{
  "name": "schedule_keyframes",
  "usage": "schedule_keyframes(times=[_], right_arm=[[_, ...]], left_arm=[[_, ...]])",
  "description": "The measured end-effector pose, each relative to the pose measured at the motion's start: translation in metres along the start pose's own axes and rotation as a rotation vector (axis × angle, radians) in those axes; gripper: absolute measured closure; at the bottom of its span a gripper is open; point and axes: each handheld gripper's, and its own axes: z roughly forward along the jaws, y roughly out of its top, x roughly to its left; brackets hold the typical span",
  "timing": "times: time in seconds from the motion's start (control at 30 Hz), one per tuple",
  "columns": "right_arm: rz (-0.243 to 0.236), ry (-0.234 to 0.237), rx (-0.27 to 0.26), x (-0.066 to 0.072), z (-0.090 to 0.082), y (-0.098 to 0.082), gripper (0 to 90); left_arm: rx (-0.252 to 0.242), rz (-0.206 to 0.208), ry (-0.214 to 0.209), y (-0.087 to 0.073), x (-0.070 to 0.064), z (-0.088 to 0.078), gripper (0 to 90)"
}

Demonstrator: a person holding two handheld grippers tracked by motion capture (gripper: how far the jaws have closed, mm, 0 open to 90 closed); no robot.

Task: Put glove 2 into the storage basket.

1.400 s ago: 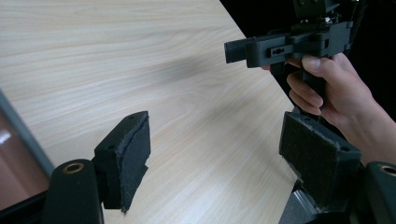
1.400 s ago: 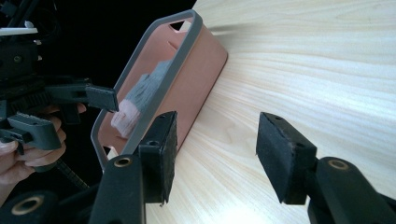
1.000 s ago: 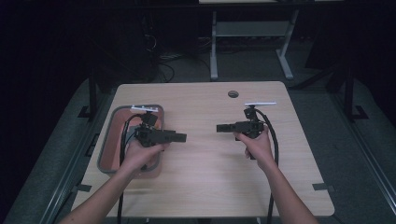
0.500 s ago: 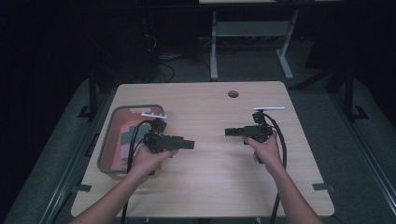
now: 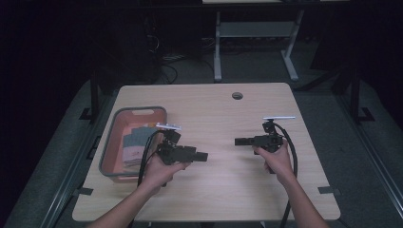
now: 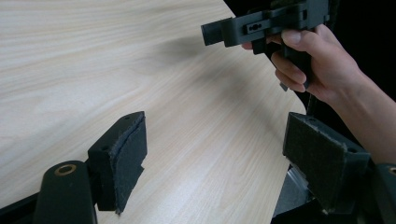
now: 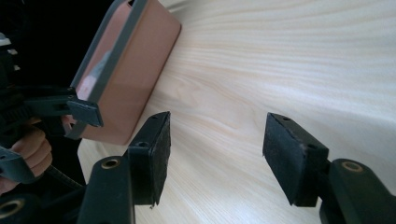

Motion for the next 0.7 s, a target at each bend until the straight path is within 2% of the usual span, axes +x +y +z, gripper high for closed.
schedule_keyframes(times=[0.1, 0.23, 0.43, 0.57, 0.7], right_arm=[[0.001, 0.001, 0.013, -0.003, -0.001, -0.003, 40.2], [0.007, 0.018, -0.003, -0.008, -0.005, -0.010, 39.6], [0.004, 0.016, -0.003, -0.013, -0.011, -0.019, 39.3], [0.021, 0.015, -0.002, -0.018, -0.015, -0.026, 38.9], [0.036, 0.028, -0.014, -0.022, -0.019, -0.033, 38.9]], left_arm=[[0.006, 0.004, -0.004, -0.005, -0.002, 0.005, 21.7], [0.011, 0.010, -0.001, -0.012, -0.004, 0.010, 21.7], [0.019, 0.004, -0.018, -0.023, -0.005, 0.017, 21.4], [0.028, -0.005, -0.033, -0.031, -0.006, 0.023, 21.4], [0.045, 0.005, -0.034, -0.037, -0.009, 0.030, 21.4]])
